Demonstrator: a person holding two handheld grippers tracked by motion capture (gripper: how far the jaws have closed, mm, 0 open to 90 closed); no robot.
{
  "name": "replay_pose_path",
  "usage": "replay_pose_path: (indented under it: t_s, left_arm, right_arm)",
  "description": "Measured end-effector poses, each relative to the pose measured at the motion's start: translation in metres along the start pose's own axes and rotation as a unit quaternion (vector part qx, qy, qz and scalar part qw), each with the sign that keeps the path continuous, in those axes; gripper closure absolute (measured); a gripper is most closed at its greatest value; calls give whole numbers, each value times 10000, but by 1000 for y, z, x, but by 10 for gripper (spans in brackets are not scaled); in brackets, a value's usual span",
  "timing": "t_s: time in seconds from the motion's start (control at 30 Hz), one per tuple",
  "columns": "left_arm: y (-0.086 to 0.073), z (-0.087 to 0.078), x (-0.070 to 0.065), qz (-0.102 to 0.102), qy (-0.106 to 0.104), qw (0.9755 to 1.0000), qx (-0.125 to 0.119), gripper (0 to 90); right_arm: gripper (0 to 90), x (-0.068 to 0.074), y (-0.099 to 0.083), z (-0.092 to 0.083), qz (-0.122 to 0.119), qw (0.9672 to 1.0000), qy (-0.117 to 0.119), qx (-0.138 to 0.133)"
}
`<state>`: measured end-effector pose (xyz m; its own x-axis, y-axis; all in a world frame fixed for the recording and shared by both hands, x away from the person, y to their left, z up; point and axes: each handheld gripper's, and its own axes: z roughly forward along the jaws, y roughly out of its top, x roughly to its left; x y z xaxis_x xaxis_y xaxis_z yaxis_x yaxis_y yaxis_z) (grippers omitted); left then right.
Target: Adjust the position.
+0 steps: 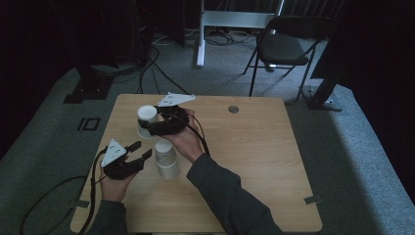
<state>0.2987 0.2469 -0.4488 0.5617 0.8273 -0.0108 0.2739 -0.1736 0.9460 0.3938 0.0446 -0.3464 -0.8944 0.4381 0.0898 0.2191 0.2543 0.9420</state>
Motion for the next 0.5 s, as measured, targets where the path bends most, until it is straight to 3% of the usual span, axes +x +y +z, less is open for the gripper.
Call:
replay_pose_path:
  t_s: [0.5]
  left_arm:
    - [8, -6, 2, 106, 52, 9999, -124, 473]
  right_arm:
    - [323, 13, 1, 16, 15, 9998, 202, 64]
